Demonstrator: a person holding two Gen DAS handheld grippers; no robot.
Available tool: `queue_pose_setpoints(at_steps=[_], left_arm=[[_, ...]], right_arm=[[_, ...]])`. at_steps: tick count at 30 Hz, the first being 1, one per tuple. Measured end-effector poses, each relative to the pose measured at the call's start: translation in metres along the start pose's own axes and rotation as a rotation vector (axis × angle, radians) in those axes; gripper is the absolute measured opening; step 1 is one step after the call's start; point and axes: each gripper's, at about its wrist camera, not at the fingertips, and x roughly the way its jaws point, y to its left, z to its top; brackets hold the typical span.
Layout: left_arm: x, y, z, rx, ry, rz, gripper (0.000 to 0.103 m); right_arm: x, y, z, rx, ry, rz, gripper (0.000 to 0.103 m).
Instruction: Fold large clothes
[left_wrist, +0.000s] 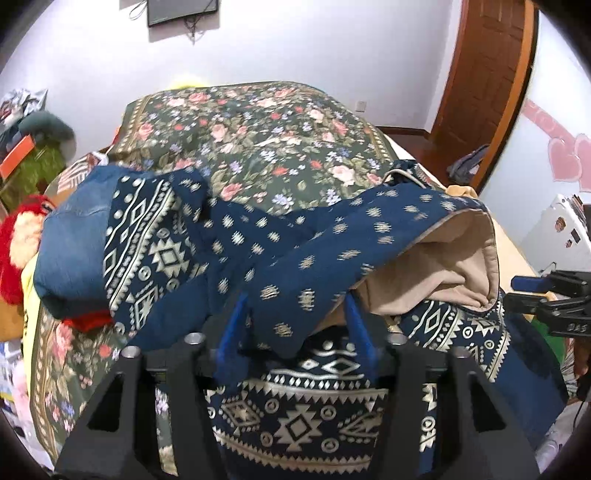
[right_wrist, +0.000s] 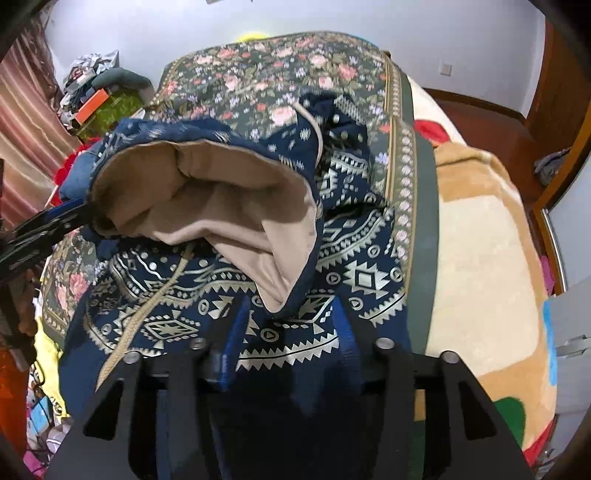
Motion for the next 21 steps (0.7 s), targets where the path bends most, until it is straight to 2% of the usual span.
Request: queue_pose_setpoints(at_steps=[1, 2, 4, 7, 10, 14, 17, 21], left_arm=[[0.003, -0.002, 0.002, 0.005, 0.015, -0.014, 0.020], [0.005, -0.002, 0.003, 0.005, 0.028, -0.021, 0.013], [0.005, -0.002, 0.001, -0.007, 0.033, -0.051, 0.011], [-0.008, -0.001, -0.007, -0.027, 0.018, -0.147, 0.009], [-0.019, 0.000, -0.026, -0.039, 0.024, -0.210, 0.009], [-0.018, 0.001, -0.055, -0.042, 0.069, -0.200, 0.009], [-0.013, 0.011, -0.074, -0.085, 0.103, -0.186, 0.009], [-0.008, 0.021, -0.091, -0.117, 0.145, -0.181, 0.009]], right_arm=[[-0.002, -0.001, 0.002, 0.006, -0.008, 0.000, 0.048], [-0.007, -0.001, 0.003, 0.014, -0.019, 0.001, 0.048], [-0.014, -0.002, 0.006, 0.028, -0.037, 0.008, 0.048], [-0.024, 0.001, 0.012, 0.041, -0.065, 0.010, 0.048], [-0.034, 0.006, 0.020, 0.041, -0.102, 0.010, 0.048], [-0.042, 0.016, 0.035, 0.039, -0.146, 0.039, 0.048], [-0.039, 0.028, 0.046, 0.029, -0.155, 0.059, 0.048], [-0.013, 0.050, 0.051, 0.002, -0.118, 0.084, 0.054]])
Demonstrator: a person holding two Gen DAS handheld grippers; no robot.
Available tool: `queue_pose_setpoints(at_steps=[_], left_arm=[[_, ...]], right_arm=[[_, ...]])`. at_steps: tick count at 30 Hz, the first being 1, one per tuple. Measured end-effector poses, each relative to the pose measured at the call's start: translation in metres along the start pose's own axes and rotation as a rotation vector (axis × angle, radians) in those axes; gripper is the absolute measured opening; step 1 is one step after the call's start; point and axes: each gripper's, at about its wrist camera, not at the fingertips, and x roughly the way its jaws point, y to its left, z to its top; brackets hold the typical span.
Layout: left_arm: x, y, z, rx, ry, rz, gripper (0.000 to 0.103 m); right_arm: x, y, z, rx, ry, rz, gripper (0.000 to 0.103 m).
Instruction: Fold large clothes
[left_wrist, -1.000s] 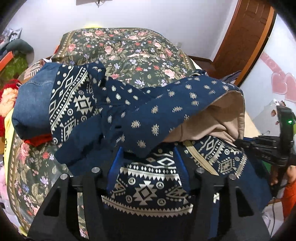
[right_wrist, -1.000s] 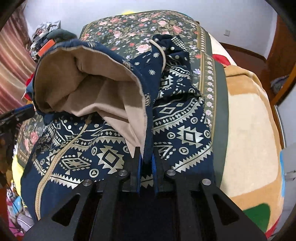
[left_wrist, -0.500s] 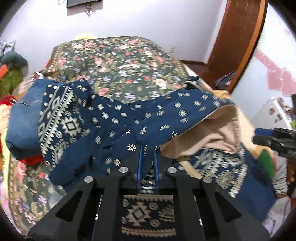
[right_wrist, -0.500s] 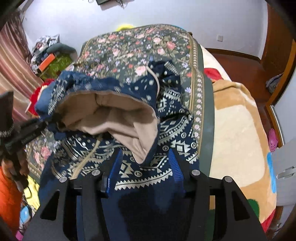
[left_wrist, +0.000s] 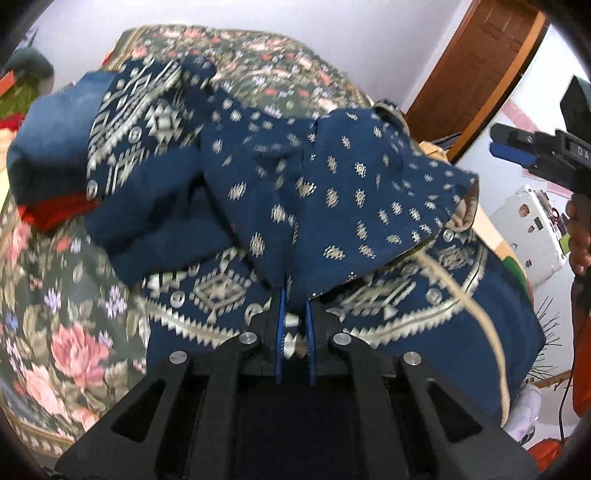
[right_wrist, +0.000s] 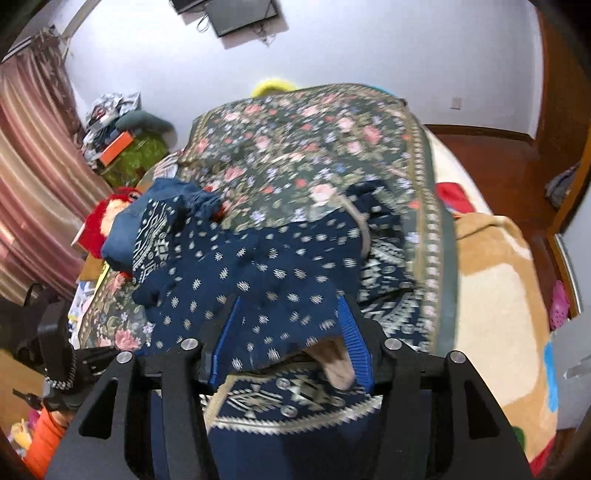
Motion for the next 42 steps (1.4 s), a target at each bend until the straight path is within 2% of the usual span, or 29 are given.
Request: queue_pose_setpoints(at_steps=[4, 6, 8, 9, 11, 14, 18, 25, 28, 35, 37, 42], left_arm=[[0.000, 0.003, -0.010, 0.004, 0.015, 0.028, 0.010], [-0.001, 0.006, -0.012, -0.004, 0.021, 0.048, 0.016], [-0.004, 0.013, -0.016, -0.029, 0.013, 0.061, 0.031], [-0.006, 0.018, -0.017, -0.049, 0.013, 0.072, 0.036], [-0.010, 0.026, -0.020, -0.078, 0.012, 0.083, 0.042], [-0.014, 0.039, -0.020, -0.122, 0.020, 0.097, 0.044], [-0.026, 0.049, -0.017, -0.155, 0.000, 0.114, 0.044], [-0.057, 0.071, 0.009, -0.184, -0.099, 0.176, 0.066], [-0.056, 0.087, 0.027, -0.233, -0.118, 0.193, 0.066], [-0.038, 0.126, 0.064, -0.376, -0.119, 0.124, 0.066], [-0.036, 0.131, 0.080, -0.369, -0.136, 0.115, 0.066], [-0.037, 0.132, 0.123, -0.303, -0.182, 0.147, 0.066]], right_arm=[[0.041, 0.007, -0.014, -0.012, 0.105, -0.003, 0.056], [0.062, 0.006, -0.024, -0.004, 0.172, -0.025, 0.056], [0.080, 0.002, -0.038, 0.001, 0.235, -0.042, 0.057], [0.084, 0.001, -0.045, -0.009, 0.244, -0.044, 0.057], [0.079, 0.003, -0.051, -0.046, 0.217, -0.052, 0.058], [0.073, 0.005, -0.053, -0.067, 0.234, -0.047, 0.062], [0.062, -0.004, -0.053, -0.053, 0.239, -0.043, 0.062], [0.034, -0.028, -0.039, 0.006, 0.150, -0.054, 0.063], [0.024, -0.044, -0.025, 0.039, 0.105, -0.072, 0.063], [0.031, -0.083, 0.004, 0.135, 0.061, -0.116, 0.066], [0.035, -0.091, 0.010, 0.150, 0.061, -0.122, 0.066], [0.056, -0.107, 0.031, 0.184, 0.059, -0.120, 0.066]])
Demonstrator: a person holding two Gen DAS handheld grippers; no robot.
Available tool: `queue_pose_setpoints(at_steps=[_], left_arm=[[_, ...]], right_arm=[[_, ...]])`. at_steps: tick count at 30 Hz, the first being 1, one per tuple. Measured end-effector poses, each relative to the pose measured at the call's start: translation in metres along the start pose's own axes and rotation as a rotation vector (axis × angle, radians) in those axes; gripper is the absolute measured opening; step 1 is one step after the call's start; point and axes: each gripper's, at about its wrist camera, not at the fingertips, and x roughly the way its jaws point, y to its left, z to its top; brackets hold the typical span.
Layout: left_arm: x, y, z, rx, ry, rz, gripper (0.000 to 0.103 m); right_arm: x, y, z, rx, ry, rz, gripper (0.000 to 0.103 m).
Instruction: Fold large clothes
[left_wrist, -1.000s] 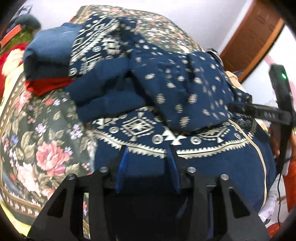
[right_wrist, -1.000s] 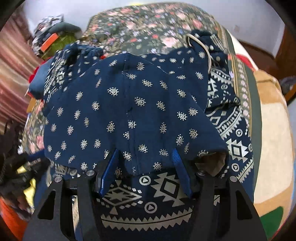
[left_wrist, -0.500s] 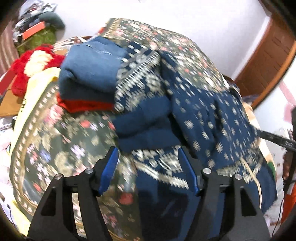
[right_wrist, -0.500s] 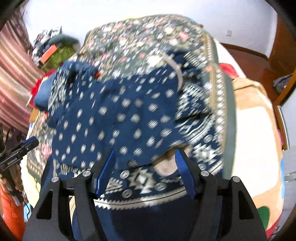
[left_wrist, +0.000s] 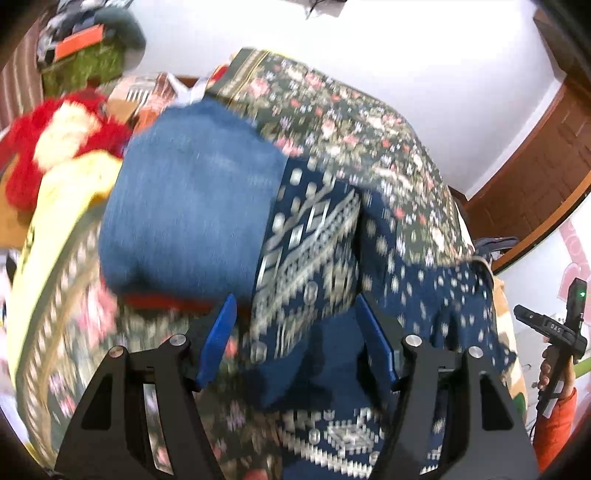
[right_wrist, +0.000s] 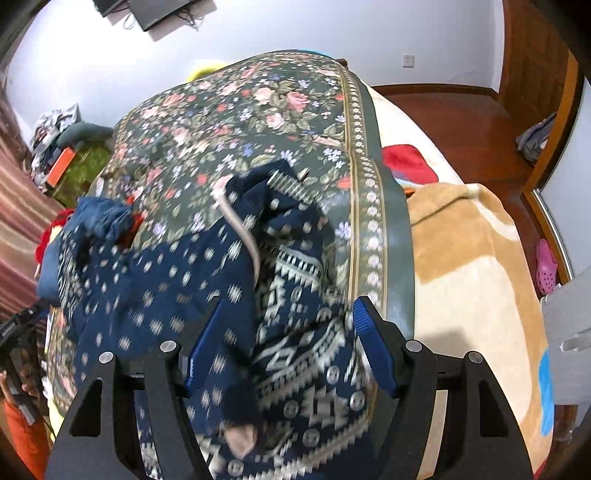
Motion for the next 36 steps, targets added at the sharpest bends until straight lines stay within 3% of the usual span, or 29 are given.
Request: queue_pose_setpoints(at_steps=[7, 11, 16, 18, 20, 21, 22, 23, 29, 36], left_arm=[[0.044, 0.000, 0.040, 0.027, 0.025, 0.026, 0.066], [0.065, 0.000, 0.042, 0.030, 0.030, 0.026, 0.066], [0.078, -0.021, 0.039, 0.129, 0.044, -0.026, 0.066], [0.084, -0.029, 0.037, 0.177, 0.040, 0.008, 0.063], [0.087, -0.031, 0.036, 0.184, 0.044, 0.021, 0.041], [0.089, -0.029, 0.036, 0.164, 0.062, -0.003, 0.036], [0.090, -0.028, 0.036, 0.147, 0.068, -0.027, 0.022], [0.088, -0.028, 0.036, 0.139, 0.071, -0.043, 0.015], [0.054, -0.058, 0.033, 0.220, 0.002, -0.010, 0.011], [-0.007, -0.079, 0.060, 0.179, -0.099, -0.115, 0.010]], right_arm=[[0.040, -0.006, 0.030, 0.036, 0.026, 0.030, 0.066], [0.072, -0.011, 0.042, 0.065, 0.061, 0.051, 0.066], [0.100, -0.011, 0.047, 0.106, 0.089, 0.101, 0.065], [0.104, -0.006, 0.047, 0.095, 0.088, 0.112, 0.055], [0.105, -0.001, 0.048, 0.086, 0.080, 0.113, 0.038], [0.103, 0.001, 0.048, 0.076, 0.072, 0.114, 0.030], [0.100, 0.003, 0.048, 0.067, 0.067, 0.116, 0.013], [0.097, 0.005, 0.049, 0.061, 0.059, 0.116, 0.012], [0.051, 0.021, 0.052, 0.016, -0.056, 0.117, 0.009], [-0.018, 0.037, 0.065, -0.027, -0.224, 0.091, 0.008]])
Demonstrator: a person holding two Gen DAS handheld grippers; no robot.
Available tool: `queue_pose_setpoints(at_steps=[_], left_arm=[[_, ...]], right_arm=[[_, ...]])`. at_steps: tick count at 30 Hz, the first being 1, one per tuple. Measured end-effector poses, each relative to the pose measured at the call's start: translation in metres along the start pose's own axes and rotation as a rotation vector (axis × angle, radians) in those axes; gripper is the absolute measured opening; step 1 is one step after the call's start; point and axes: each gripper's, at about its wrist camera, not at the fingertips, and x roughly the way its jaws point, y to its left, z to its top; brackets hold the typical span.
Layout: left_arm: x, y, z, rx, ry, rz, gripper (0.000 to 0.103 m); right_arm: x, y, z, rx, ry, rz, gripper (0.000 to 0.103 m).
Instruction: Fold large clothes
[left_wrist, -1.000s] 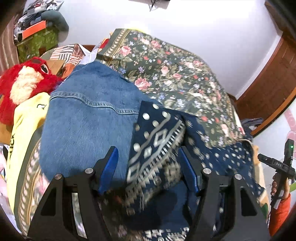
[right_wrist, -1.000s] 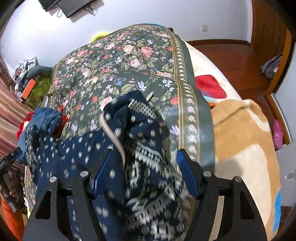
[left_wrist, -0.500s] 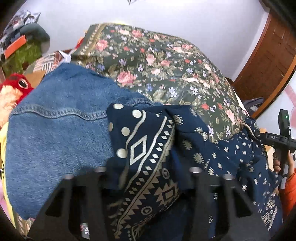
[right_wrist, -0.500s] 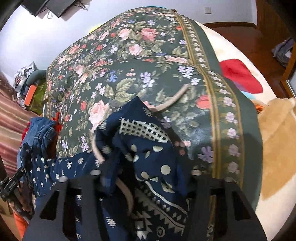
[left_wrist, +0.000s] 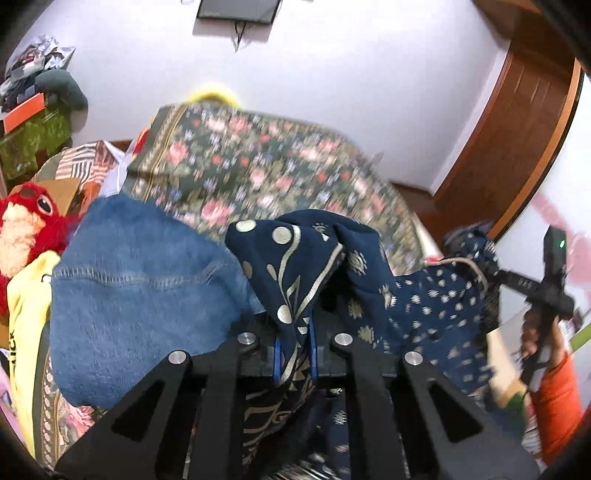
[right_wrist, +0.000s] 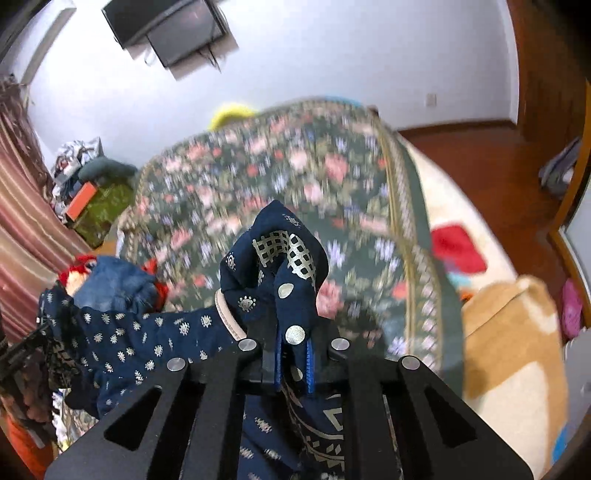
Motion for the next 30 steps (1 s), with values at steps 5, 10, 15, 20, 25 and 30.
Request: queue_pose_setpoints(at_steps=[5, 10, 15, 20, 25, 30], left_arm=[[0.001, -0.004, 0.036, 0.001, -0.030, 0.018, 0.010], [0.050, 0.016, 0.064, -0.039, 0.026, 0.077, 0.010], [0.118, 0.045, 0.074, -0.032, 0.111, 0.193, 0.013], [0.169, 0.084, 0.064, -0.010, 0.152, 0.472, 0.016], [0.182, 0.136, 0.047, -0.178, 0.209, 0.360, 0.016], [0.163, 0.133, 0.049, -0.211, 0.187, 0.317, 0.016]], right_arm=[[-0.012, 0.005, 0.028, -0.007, -0.060, -0.010, 0.008], [0.016, 0.005, 0.044, -0.018, -0.048, -0.039, 0.008], [0.074, -0.009, 0.049, 0.030, 0.010, -0.085, 0.008], [0.128, -0.031, 0.042, 0.062, 0.079, -0.163, 0.010], [0.149, -0.038, 0.033, 0.023, 0.118, -0.236, 0.023], [0.134, -0.042, 0.033, 0.027, 0.126, -0.281, 0.042]])
